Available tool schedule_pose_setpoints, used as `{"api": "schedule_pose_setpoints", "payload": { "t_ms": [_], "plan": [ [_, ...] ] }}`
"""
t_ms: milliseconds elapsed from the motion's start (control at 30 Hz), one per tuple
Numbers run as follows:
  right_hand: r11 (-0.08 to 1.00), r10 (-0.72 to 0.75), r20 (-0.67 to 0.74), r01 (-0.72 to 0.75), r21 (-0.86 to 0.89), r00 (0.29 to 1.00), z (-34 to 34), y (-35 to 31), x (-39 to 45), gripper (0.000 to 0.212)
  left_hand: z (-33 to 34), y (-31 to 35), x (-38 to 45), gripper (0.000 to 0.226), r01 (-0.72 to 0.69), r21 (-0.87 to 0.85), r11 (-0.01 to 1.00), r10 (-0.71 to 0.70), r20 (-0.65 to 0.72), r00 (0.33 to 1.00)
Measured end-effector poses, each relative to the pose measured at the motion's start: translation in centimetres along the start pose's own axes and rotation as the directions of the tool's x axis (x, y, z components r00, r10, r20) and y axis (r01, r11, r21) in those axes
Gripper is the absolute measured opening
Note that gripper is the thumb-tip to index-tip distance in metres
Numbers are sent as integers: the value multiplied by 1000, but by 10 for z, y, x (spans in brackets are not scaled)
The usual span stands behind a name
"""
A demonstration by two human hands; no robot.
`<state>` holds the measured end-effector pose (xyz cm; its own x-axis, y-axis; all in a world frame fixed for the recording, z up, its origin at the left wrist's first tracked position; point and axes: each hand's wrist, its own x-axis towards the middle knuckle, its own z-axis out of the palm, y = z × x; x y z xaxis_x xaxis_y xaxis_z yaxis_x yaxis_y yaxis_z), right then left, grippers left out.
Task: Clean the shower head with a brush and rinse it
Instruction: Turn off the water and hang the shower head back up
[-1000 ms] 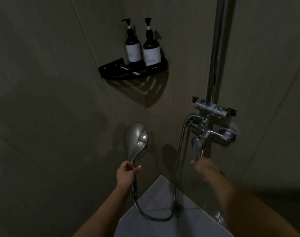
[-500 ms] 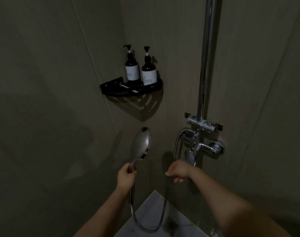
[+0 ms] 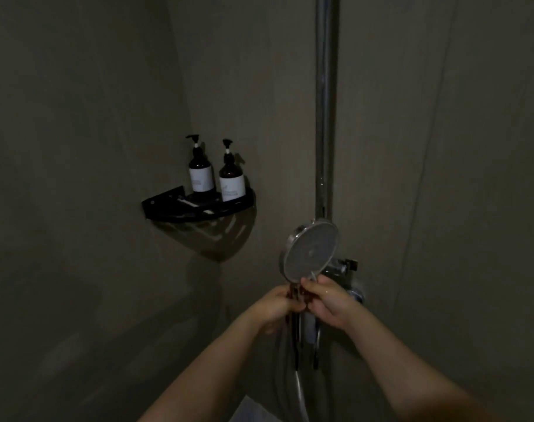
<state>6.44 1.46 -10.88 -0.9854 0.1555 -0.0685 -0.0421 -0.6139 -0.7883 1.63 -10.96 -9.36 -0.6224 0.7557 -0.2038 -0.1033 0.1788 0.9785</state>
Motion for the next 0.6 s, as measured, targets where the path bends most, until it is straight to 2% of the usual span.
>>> {"api": "schedule_pose_setpoints", "payload": {
  "t_ms": [67,167,267,333,400,433,600],
  "plan": [
    [996,-91,-33,91,-20,995,-8,-12,-4,30,9,7,14,40,6,18,1000,-8,95,995],
    [967,-249,-140,237,-96,958,-15,-32,-11,25,24,20,35,42,-73,98,992,59,140,988],
    [906,-417,-252,377,-191,873,-15,-52,-16,25,38,39,55,43,-220,177,959,184,197,963],
    [846,-514,-307,414,-337,801,-13,-66,-18,23,46,54,67,40,-256,176,951,223,185,957],
    [757,-588,-322,364,-543,742,-9,-81,-21,26,52,69,76,37,-283,165,945,258,158,953],
    [712,-601,-313,315,-627,735,-9,-87,-23,27,55,76,80,36,-302,166,939,279,147,949],
    [582,-509,-358,6,-813,783,-13,-92,-23,23,56,104,98,38,-378,158,912,361,125,924]
  ]
}}
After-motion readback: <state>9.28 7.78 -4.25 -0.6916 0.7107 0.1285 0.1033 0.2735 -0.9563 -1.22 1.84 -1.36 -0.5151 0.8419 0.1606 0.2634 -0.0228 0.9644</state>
